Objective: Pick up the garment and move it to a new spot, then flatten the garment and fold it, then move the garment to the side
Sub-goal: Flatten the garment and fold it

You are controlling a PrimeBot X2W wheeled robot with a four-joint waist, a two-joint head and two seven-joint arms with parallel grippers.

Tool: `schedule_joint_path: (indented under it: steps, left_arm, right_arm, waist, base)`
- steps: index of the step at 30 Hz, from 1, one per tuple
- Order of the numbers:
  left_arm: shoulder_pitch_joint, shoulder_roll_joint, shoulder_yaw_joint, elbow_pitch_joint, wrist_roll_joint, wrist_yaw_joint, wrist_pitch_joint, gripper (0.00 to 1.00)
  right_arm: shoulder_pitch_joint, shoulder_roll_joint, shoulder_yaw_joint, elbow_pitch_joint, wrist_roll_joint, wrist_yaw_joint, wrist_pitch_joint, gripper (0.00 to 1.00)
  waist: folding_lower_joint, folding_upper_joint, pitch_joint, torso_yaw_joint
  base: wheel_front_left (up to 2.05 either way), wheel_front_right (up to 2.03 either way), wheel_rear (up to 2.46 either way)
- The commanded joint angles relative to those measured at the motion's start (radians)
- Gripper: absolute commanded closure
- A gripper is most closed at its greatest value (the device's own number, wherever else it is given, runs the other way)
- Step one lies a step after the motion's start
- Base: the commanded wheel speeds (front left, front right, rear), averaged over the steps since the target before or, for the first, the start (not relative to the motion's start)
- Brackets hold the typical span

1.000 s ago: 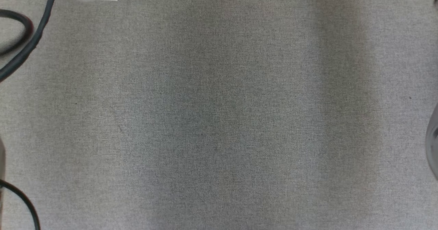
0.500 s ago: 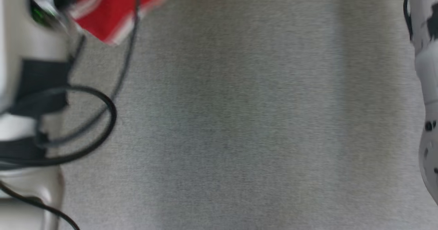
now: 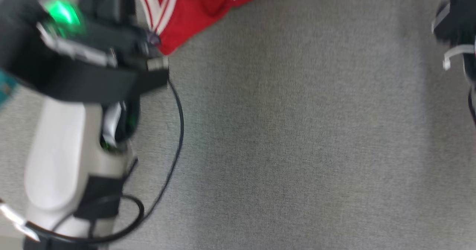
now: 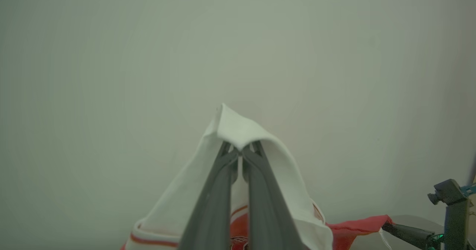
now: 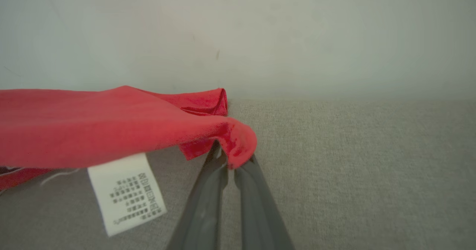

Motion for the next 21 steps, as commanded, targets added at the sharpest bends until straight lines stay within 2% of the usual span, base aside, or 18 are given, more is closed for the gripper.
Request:
schedule_joint_path:
  steps: [1, 7, 8, 13, 21]
  left_arm:
    - [0.048, 0.001, 0.000, -0.005, -0.018, -0.006, -0.005, 1.00]
    - [0.265, -0.003, -0.021, -0.004, -0.049, 0.001, -0.004, 1.00]
    - [0.335, -0.004, -0.034, -0.006, -0.068, 0.002, 0.001, 1.00]
    - [0.508, 0.007, -0.044, -0.030, -0.103, 0.022, 0.033, 1.00]
    - [0.736, 0.034, -0.029, -0.112, -0.162, 0.084, 0.132, 1.00]
  right_arm:
    - [0.054, -0.021, -0.005, -0.026, 0.014, 0.000, 0.032, 1.00]
    - [0.286, -0.059, -0.055, -0.172, 0.020, 0.000, 0.245, 1.00]
    - [0.358, -0.056, -0.079, -0.219, 0.003, 0.000, 0.306, 1.00]
    - [0.514, -0.029, -0.134, -0.345, -0.012, 0.000, 0.476, 1.00]
    - [0.757, -0.003, -0.227, -0.555, -0.072, 0.000, 0.793, 1.00]
  waist:
    - [0.0001, 0.0000, -0.105, -0.001]
    - [0.0001, 0.0000, -0.225, -0.010]
    - [0.0001, 0.0000, -0.261, -0.012]
    - [0.0001, 0.0000, -0.338, -0.011]
    - [0.0001, 0.0000, -0.427, 0.005]
  base:
    - [0.00, 0.00, 0.00]
    - [0.00, 0.00, 0.00]
    - [0.00, 0.00, 0.00]
    - [0.00, 0.00, 0.00]
    - [0.00, 0.00, 0.00]
